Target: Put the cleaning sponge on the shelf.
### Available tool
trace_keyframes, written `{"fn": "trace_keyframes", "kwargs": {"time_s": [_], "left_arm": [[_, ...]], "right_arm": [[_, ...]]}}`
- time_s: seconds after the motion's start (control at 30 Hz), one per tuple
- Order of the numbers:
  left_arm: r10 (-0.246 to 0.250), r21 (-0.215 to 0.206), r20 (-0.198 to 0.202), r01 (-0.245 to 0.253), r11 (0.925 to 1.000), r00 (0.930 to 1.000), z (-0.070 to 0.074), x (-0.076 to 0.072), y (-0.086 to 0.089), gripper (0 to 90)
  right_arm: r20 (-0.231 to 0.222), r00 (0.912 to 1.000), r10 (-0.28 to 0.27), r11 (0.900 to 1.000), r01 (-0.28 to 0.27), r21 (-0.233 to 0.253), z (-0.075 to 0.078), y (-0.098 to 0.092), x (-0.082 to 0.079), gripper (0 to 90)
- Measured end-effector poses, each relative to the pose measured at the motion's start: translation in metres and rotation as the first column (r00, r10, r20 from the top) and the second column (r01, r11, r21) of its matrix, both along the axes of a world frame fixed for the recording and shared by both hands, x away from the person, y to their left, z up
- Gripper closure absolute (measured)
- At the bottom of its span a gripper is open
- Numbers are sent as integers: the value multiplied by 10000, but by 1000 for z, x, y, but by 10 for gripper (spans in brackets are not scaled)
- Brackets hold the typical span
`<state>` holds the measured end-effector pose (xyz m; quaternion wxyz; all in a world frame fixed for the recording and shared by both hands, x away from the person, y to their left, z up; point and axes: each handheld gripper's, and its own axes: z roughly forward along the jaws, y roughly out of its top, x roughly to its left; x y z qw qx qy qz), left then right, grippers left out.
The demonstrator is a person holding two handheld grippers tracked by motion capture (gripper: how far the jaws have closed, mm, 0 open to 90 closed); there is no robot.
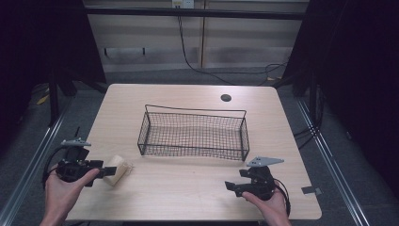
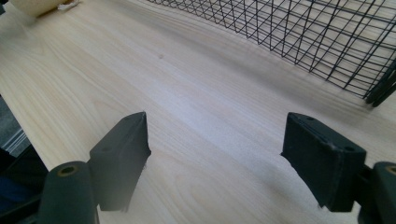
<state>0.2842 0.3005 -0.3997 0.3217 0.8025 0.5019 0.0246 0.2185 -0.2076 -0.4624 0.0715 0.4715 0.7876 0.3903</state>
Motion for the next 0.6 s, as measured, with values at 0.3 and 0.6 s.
{"fn": "trace_keyframes", "kwargs": {"time_s": [0.3, 0.6], "left_arm": [[-360, 368, -662, 384, 9986, 9972, 15, 16, 0, 228], [-977, 986, -1161, 1093, 9891, 9884, 25, 26, 2, 250]], "right_arm": [[-33, 9999, 128, 9999, -128, 37, 0, 1, 0, 222], [-142, 9998, 158, 9999, -158, 21, 0, 2, 0, 223]]}}
